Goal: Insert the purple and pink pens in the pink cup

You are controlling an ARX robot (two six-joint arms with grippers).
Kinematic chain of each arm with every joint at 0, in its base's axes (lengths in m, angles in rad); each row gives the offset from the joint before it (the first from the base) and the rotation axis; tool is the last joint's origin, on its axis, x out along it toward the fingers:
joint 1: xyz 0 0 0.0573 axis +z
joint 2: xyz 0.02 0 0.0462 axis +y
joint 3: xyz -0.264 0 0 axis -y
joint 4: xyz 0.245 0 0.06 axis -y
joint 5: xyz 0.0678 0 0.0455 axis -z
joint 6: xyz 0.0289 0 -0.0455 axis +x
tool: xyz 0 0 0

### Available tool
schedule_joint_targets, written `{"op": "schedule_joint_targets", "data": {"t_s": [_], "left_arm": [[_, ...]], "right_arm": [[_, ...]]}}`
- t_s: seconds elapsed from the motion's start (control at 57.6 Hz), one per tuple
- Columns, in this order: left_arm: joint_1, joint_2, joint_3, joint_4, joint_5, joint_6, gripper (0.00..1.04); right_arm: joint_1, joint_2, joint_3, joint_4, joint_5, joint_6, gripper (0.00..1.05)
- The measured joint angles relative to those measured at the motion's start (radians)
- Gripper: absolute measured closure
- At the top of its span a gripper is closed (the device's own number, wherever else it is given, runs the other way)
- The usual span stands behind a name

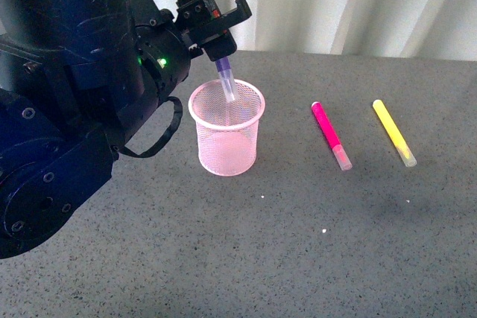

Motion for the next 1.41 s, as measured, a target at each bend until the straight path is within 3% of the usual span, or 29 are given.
{"op": "schedule_joint_targets", "data": {"t_s": [0.295,0.434,0.59,0.885,1.058,1.284,1.301,1.37,1.405], "left_arm": [[0.006,0.0,-0.018,0.024,0.005,0.007,0.05],[0.01,-0.014,-0.031,0.012,0.007,0.008,0.07],[0.035,-0.13,-0.066,-0.102,0.064,0.019,0.07],[0.142,-0.631,-0.19,-0.525,0.302,0.062,0.07],[0.275,-0.934,-0.304,-0.736,0.414,0.086,0.07],[0.508,-1.299,-0.446,-0.972,0.579,0.093,0.07],[0.521,-1.317,-0.454,-0.98,0.573,0.098,0.07],[0.545,-1.407,-0.561,-0.827,0.361,0.286,0.24],[0.552,-1.43,-0.583,-0.816,0.343,0.322,0.29]], "right_arm": [[0.0,0.0,0.0,0.0,0.0,0.0,0.07],[0.0,0.0,0.0,0.0,0.0,0.0,0.07],[0.0,0.0,0.0,0.0,0.0,0.0,0.07],[0.0,0.0,0.0,0.0,0.0,0.0,0.07],[0.0,0.0,0.0,0.0,0.0,0.0,0.07],[0.0,0.0,0.0,0.0,0.0,0.0,0.07],[0.0,0.0,0.0,0.0,0.0,0.0,0.07],[0.0,0.0,0.0,0.0,0.0,0.0,0.07],[0.0,0.0,0.0,0.0,0.0,0.0,0.07]]}}
